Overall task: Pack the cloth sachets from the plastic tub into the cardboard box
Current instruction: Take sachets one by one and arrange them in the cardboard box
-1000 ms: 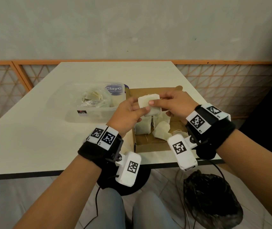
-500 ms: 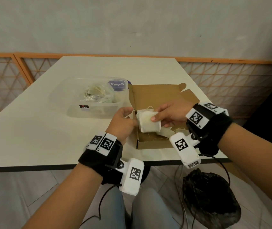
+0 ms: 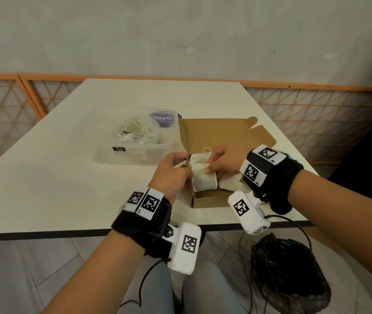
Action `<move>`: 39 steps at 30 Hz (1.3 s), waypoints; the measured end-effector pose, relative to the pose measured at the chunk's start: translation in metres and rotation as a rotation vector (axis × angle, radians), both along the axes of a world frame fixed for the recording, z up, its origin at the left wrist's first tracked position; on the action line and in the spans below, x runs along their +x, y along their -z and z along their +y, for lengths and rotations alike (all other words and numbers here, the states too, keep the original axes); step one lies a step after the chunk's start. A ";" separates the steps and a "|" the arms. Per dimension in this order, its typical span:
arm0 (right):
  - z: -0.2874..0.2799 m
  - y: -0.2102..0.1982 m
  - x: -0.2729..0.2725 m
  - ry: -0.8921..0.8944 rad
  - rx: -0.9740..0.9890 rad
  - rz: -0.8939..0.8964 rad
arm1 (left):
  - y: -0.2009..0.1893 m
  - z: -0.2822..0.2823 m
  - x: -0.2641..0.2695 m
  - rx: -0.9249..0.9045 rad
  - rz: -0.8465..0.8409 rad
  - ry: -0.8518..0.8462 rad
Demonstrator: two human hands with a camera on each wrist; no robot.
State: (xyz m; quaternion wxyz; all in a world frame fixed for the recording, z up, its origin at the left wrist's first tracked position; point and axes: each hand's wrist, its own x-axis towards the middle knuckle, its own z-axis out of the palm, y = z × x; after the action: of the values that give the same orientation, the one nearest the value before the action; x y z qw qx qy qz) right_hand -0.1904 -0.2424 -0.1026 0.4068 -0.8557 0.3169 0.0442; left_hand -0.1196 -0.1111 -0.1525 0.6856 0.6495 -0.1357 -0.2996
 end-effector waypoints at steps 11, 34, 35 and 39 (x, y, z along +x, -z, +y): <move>0.023 -0.002 -0.035 -0.370 -0.173 0.061 | 0.004 -0.001 0.003 0.015 -0.031 0.001; -0.045 -0.021 -0.071 -0.213 -0.342 0.123 | -0.044 -0.030 -0.029 0.148 -0.327 0.378; -0.045 -0.026 -0.070 -0.211 -0.309 0.057 | -0.043 -0.032 -0.031 0.162 -0.342 0.420; -0.041 -0.039 -0.065 -0.164 -0.007 -0.205 | -0.039 -0.038 -0.035 0.218 -0.338 0.506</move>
State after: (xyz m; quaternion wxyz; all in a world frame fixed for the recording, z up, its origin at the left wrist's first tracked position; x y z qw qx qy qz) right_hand -0.2551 -0.2836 -0.0635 0.4290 -0.8802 0.2028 -0.0115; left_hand -0.1549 -0.1489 -0.1140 0.4833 0.7053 -0.3719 -0.3614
